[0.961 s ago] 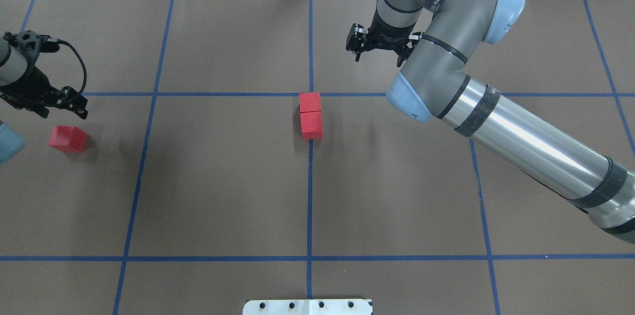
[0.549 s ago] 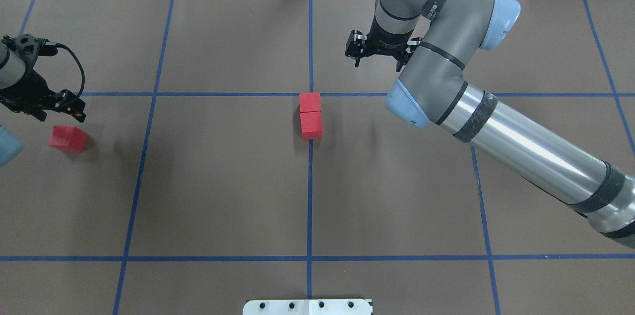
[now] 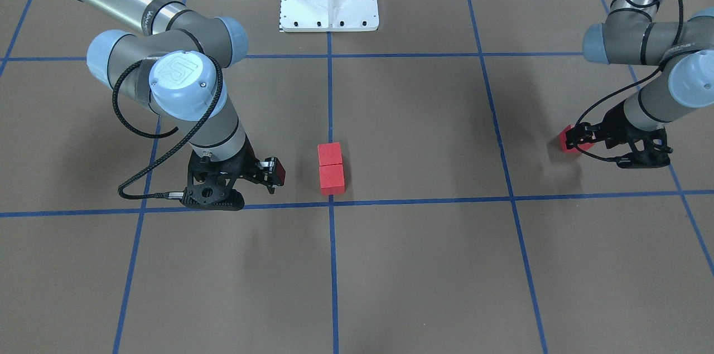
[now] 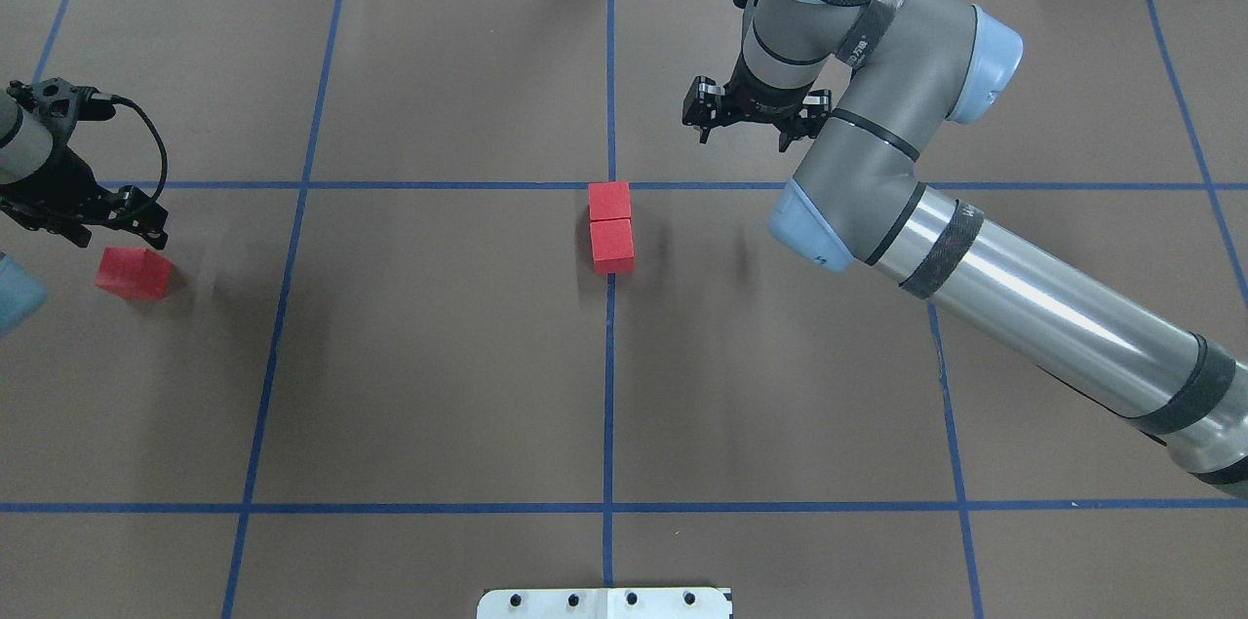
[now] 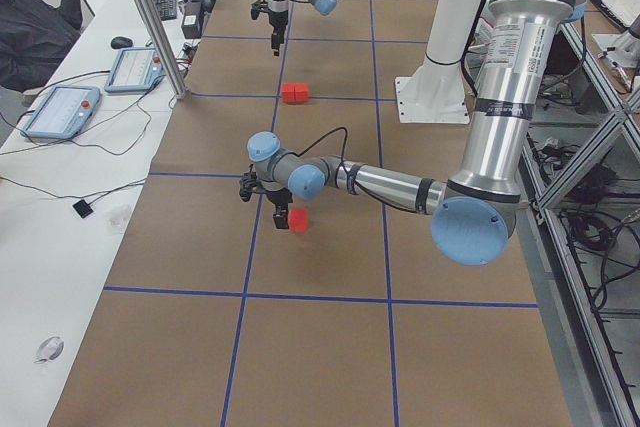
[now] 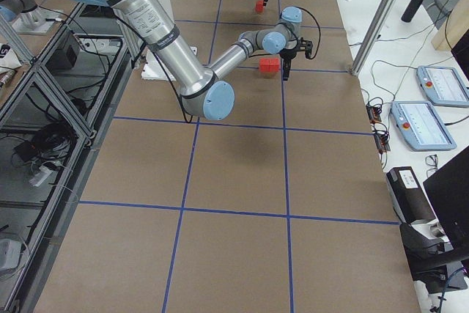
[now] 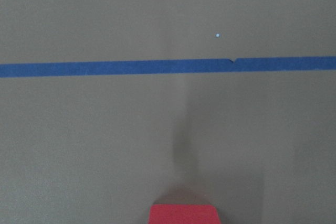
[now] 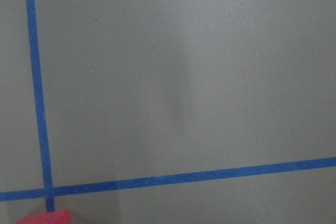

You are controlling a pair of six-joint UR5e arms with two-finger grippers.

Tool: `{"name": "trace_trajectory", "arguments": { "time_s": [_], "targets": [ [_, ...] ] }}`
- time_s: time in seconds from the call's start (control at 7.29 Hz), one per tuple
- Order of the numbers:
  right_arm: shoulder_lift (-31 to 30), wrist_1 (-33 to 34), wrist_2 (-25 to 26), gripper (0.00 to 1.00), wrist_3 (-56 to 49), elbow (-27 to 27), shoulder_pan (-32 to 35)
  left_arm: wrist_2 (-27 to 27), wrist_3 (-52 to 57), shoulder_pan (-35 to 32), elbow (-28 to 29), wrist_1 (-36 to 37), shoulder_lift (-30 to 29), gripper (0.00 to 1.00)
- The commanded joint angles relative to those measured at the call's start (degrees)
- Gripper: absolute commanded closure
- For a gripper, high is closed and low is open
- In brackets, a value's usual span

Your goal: Form red blocks into L shape at center

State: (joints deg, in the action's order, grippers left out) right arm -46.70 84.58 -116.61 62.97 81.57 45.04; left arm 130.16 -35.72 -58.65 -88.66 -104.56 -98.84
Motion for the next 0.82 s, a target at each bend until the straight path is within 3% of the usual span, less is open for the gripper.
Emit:
{"name": "trace_trajectory", "arguments": {
  "time_s": [0.0, 0.55, 0.69],
  "targets": [
    [-0.15, -0.38, -0.02, 0.01, 0.05, -0.01, -0.04, 0.00, -0.22, 0.90, 0.07, -0.12, 0.05, 0.00],
    [-0.33, -0.38, -0.02, 0.01, -0.74, -0.19, 0.05, -0.09, -0.40, 2.40, 1.39, -0.12, -0.04, 0.00],
    [-0.32, -0.38, -0.02, 0.01, -0.74, -0.19, 0.05, -1.04, -0.57, 2.40, 1.47, -0.12, -0.04, 0.06]
  ]
}}
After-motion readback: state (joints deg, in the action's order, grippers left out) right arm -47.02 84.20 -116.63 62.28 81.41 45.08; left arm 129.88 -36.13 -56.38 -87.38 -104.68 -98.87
